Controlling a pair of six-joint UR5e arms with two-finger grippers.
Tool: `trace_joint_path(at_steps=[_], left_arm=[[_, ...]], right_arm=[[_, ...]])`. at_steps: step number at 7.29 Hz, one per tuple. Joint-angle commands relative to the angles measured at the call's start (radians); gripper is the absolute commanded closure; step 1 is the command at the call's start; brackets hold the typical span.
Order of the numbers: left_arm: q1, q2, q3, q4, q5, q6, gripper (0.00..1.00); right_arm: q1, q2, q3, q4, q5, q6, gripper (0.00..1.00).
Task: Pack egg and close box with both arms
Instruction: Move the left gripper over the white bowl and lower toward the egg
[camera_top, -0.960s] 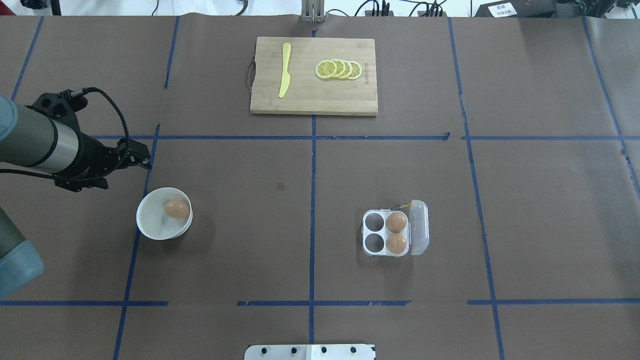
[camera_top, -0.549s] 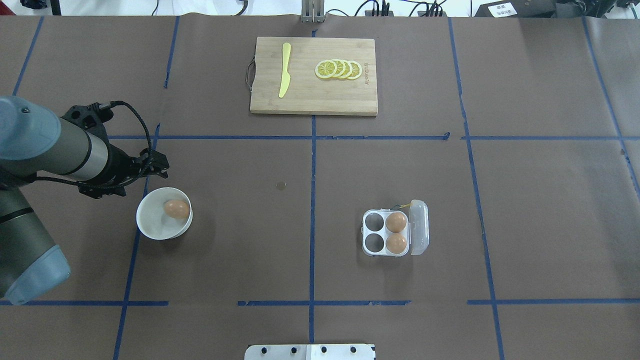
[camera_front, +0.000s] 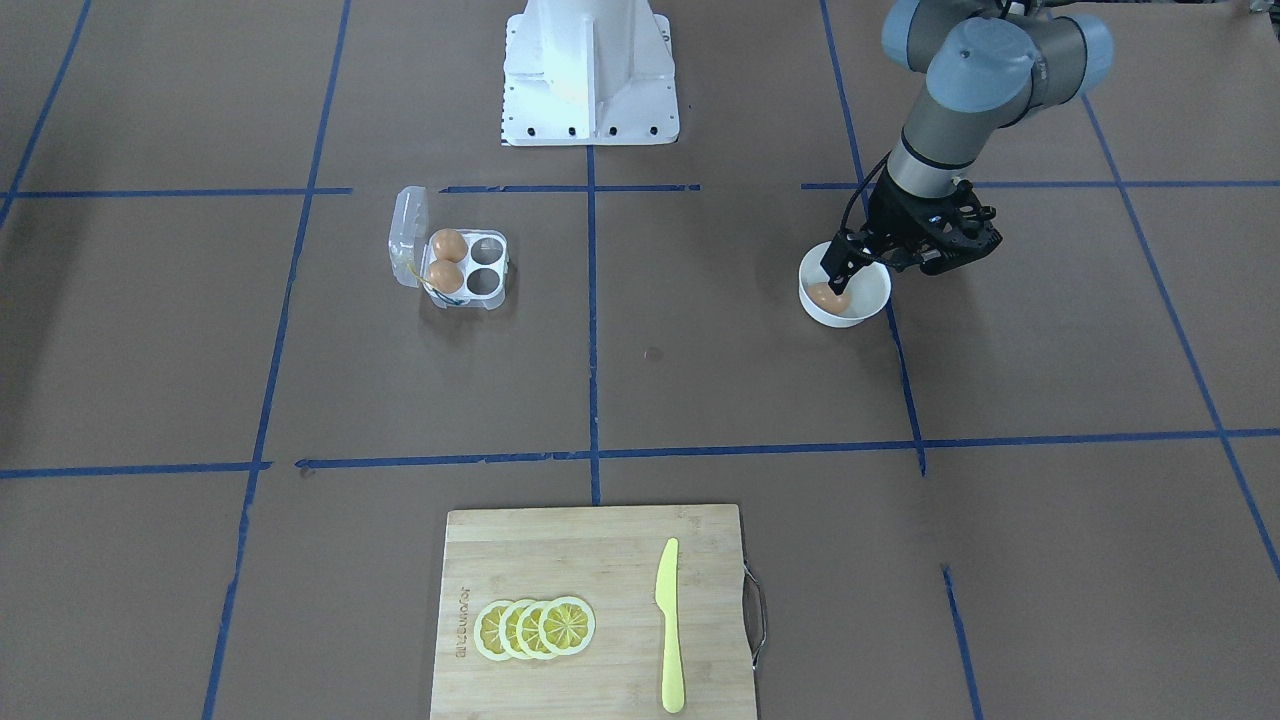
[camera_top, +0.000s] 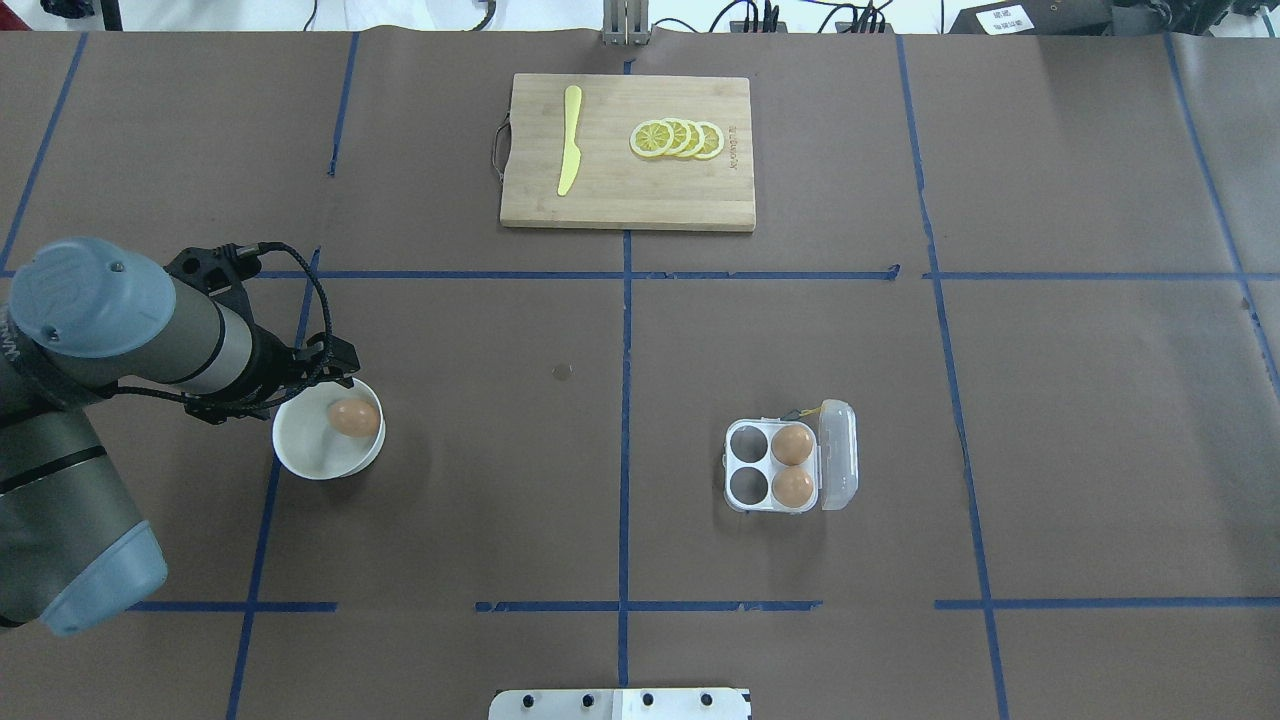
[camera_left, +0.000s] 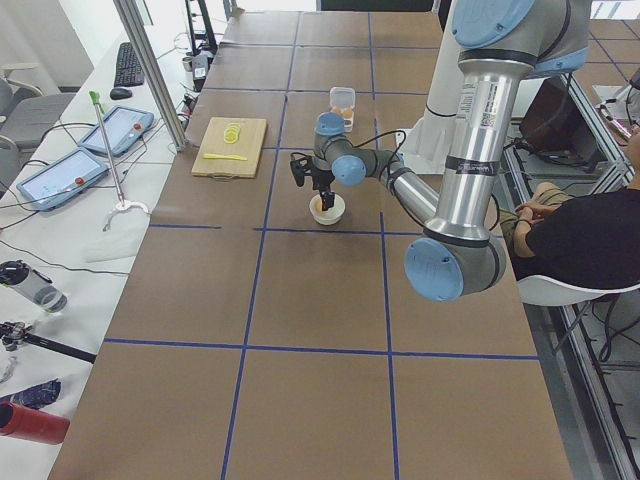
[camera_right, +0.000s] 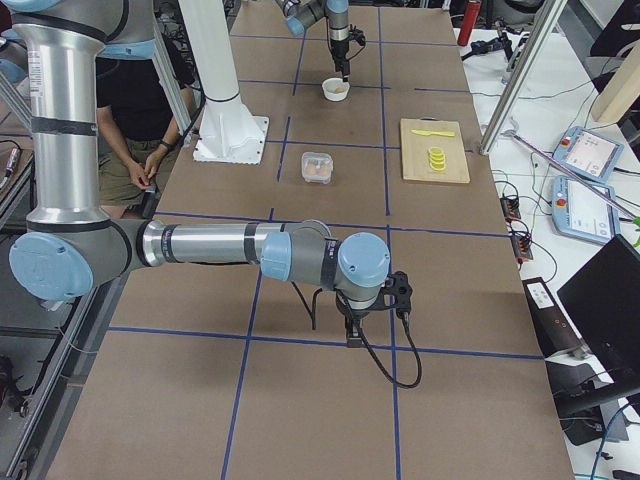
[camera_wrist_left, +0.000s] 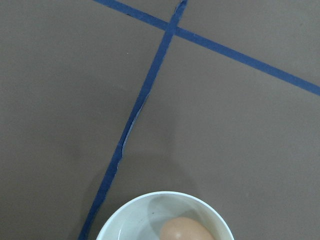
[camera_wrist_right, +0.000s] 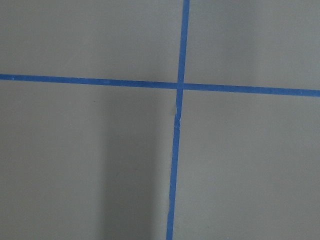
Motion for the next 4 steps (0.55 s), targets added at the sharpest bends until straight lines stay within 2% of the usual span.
trace_joint_path(at_steps=[1,4], left_arm=[[0.024,-0.003,0.014,0.000,0.005,-0.002,0.00],[0.033,-0.015,0.029,0.008,0.006,0.000,0.00]], right_arm=[[0.000,0.000,0.000,0.001,-0.001,-0.002,0.00],[0.000,0.000,-0.005,0.001,-0.003,-0.005,0.00]])
